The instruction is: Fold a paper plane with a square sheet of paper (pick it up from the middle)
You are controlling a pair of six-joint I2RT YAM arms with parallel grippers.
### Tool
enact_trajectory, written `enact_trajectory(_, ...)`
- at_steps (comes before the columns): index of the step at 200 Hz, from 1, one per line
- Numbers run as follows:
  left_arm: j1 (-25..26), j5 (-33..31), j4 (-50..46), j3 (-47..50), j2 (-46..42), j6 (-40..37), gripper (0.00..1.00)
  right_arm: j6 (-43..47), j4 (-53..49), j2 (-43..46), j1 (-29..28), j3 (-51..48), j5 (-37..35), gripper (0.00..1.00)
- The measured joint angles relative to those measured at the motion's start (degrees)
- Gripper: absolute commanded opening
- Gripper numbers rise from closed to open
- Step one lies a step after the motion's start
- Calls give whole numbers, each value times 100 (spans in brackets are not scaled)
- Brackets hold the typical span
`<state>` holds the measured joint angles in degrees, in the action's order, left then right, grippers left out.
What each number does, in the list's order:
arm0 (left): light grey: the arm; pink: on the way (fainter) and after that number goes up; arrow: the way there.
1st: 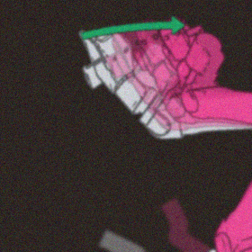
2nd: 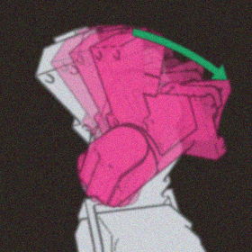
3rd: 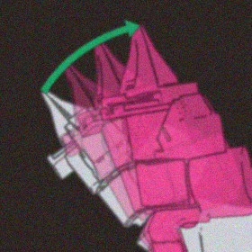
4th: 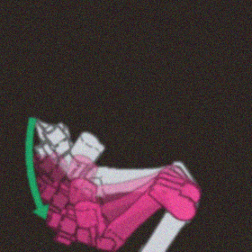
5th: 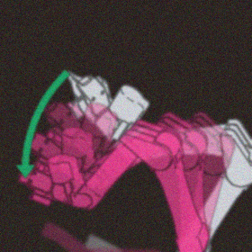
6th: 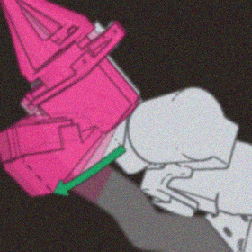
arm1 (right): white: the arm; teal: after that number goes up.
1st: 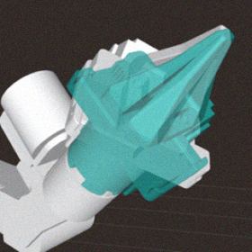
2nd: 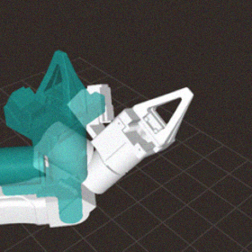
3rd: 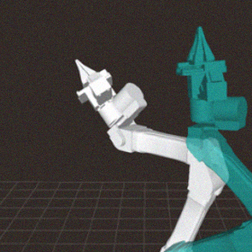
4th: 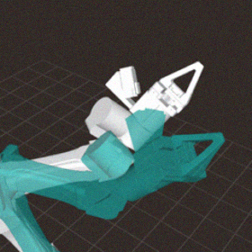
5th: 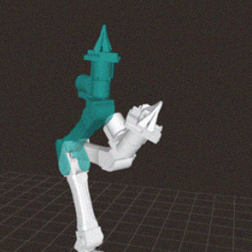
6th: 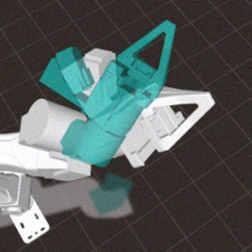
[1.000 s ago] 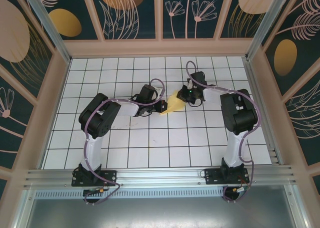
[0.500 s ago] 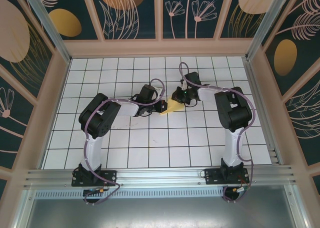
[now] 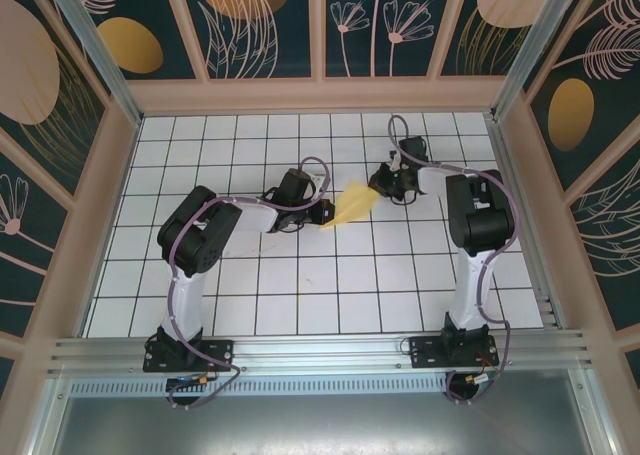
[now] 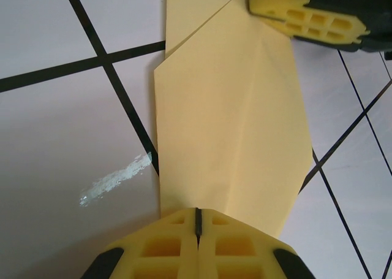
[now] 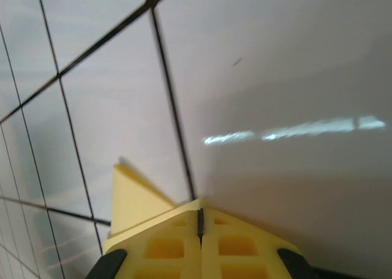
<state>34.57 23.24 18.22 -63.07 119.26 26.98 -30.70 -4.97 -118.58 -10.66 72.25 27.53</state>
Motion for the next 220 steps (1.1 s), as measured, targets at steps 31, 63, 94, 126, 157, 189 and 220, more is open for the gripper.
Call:
enact_trajectory(31,7,-20,-2,0,-2,0,0,46,-179,-42,166,192,-142,2)
enact_trajectory(63,26,-81,-2,0,-7,0,0,83,-361,247,-103,254,-514,2)
enact_trajectory(94,26,-85,-4,0,-11,0,0,76,-330,852,-605,155,-560,2)
enact_trajectory(126,26,-98,-4,0,-11,0,0,17,-205,964,-1019,9,-496,2)
enact_trajectory(157,33,-109,-7,0,-11,2,0,-9,-153,688,-1110,-52,-339,2)
enact_trajectory(189,33,-109,-7,0,-11,2,0,-2,-146,337,-1056,-57,-299,2)
enact_trajectory(220,33,-107,-4,0,-13,0,0,33,-149,109,-820,-57,-195,1)
